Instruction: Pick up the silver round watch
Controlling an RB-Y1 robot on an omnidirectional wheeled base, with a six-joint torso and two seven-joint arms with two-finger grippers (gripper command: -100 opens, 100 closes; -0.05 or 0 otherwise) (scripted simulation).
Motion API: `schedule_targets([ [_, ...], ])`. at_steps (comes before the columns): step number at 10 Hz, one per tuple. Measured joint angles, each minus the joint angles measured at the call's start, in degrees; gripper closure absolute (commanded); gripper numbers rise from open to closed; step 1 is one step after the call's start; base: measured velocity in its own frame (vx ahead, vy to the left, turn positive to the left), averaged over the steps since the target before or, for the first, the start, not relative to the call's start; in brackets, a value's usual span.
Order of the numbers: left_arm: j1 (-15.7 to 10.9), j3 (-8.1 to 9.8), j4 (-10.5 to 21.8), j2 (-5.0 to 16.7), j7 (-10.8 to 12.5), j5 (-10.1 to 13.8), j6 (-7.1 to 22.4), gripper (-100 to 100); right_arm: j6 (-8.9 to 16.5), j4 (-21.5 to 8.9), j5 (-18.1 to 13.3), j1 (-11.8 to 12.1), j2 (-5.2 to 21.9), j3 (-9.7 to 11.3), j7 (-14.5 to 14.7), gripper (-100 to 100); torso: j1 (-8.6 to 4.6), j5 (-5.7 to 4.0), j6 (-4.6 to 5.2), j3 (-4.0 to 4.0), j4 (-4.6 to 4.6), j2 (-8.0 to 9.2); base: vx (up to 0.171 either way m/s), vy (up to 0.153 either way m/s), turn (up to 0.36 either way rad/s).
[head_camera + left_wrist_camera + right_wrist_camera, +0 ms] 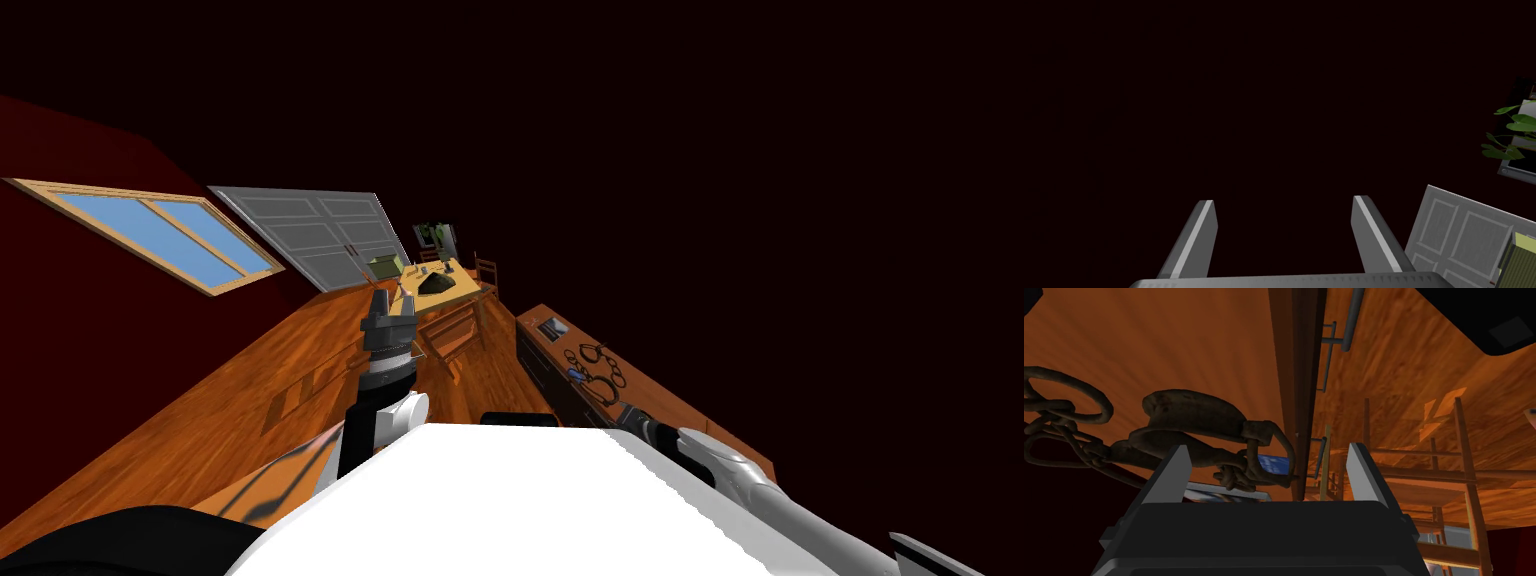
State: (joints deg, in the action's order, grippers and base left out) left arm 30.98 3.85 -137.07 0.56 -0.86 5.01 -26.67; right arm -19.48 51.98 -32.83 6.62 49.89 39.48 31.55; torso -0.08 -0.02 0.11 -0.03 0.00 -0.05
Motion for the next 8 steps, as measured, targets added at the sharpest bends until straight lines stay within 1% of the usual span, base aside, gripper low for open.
schedule_targets([
  [1, 0.0, 0.0, 0.0, 0.0, 0.0, 0.0, 0.0, 0, -0.7, -2.0, -0.2, -0.6, -0.5, 0.0, 0.5, -100, 0.03, 0.01, 0.03, 0.02, 0.0, 0.04, 0.023, -0.001, 0.127],
  [2, 0.0, 0.0, 0.0, 0.0, 0.0, 0.0, 0.0, 0, -0.4, -1.8, -1.0, -0.2, 1.2, 0.9, 0.4, -100, 0.04, 0.03, 0.0, 0.02, 0.01, 0.02, 0.022, -0.011, 0.12],
  [3, 0.0, 0.0, 0.0, 0.0, 0.0, 0.0, 0.0, 0, -0.5, -3.1, -1.5, -0.4, 1.2, 1.1, 1.0, -100, 0.02, 0.01, 0.0, 0.01, 0.0, 0.02, 0.009, -0.011, 0.02],
  [4, 0.0, 0.0, 0.0, 0.0, 0.0, 0.0, 0.0, 0, -1.1, -5.2, -1.7, -0.9, 0.5, 0.9, 1.7, -100, 0.02, 0.0, 0.03, 0.03, 0.01, 0.06, 0.018, -0.01, 0.169],
  [5, 0.0, 0.0, 0.0, 0.0, 0.0, 0.0, 0.0, 0, -0.9, -5.5, -2.4, 0.1, 1.7, 1.1, 2.3, -100, 0.01, 0.02, 0.0, 0.03, 0.01, 0.05, 0.019, -0.02, 0.072],
  [6, 0.0, 0.0, 0.0, 0.0, 0.0, 0.0, 0.0, 0, -0.8, -6.7, -3.0, -0.4, 1.8, 1.7, 2.5, -100, -0.01, 0.0, 0.02, 0.02, 0.01, 0.03, 0.011, -0.01, -0.009],
  [7, 0.0, 0.0, 0.0, 0.0, 0.0, 0.0, 0.0, 0, -1.3, -8.5, -3.1, -0.9, 1.2, 1.6, 3.0, -100, 0.02, 0.0, 0.03, 0.03, 0.01, 0.05, 0.02, -0.009, 0.12],
  [8, 0.0, 0.0, 0.0, 0.0, 0.0, 0.0, 0.0, 0, -1.4, -10.5, -4.1, -1.5, 1.4, 2.5, 3.3, -100, 0.02, 0.01, -0.01, 0.02, 0.01, 0.02, 0.039, -0.023, 0.231],
])
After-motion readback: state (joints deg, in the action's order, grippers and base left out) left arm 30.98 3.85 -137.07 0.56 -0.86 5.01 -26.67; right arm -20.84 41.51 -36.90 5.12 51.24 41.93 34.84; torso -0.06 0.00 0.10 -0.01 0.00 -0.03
